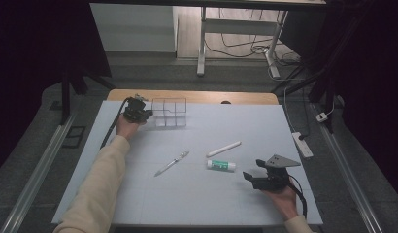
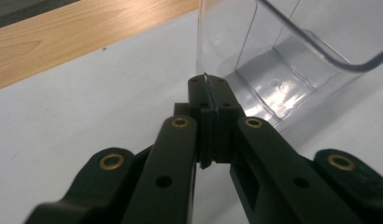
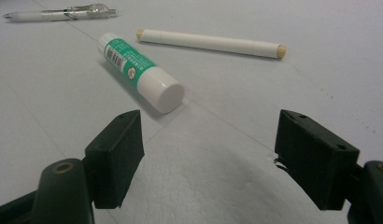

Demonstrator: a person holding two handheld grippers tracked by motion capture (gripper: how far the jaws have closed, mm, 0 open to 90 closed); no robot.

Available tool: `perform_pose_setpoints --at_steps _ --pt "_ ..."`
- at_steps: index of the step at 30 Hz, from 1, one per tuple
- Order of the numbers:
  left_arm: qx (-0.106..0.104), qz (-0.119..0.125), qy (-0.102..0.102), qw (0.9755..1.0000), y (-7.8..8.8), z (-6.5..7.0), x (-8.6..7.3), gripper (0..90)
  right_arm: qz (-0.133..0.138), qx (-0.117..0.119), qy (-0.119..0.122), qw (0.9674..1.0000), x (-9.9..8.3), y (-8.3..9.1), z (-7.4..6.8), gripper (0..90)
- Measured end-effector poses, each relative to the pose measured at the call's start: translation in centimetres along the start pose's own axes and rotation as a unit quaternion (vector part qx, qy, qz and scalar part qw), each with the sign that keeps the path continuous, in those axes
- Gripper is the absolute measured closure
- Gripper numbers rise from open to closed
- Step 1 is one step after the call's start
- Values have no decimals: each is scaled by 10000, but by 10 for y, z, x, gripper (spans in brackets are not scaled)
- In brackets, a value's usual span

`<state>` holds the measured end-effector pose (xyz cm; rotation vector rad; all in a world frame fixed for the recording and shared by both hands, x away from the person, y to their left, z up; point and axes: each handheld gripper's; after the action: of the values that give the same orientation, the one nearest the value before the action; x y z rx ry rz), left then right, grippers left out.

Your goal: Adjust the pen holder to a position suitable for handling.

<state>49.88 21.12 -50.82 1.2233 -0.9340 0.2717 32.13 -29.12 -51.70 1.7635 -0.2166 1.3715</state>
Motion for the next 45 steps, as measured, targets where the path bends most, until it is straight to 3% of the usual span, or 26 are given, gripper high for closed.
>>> perform_pose_setpoints --at_steps 22,45 --pt "-240 49 -35 9997 -16 27 13 886 -15 12 5 10000 -1 0 0 230" --pt "-333 45 -99 9994 -27 46 25 885 -25 11 -7 10000 -2 0 0 230"
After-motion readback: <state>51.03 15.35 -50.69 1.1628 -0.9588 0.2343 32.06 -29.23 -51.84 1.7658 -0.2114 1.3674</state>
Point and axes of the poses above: each handheld gripper's, and its own axes: y roughly backward along the jaws, x roughly out of its top, z roughly to its right, and after that the axes turned 3 degrees about z, right-handed
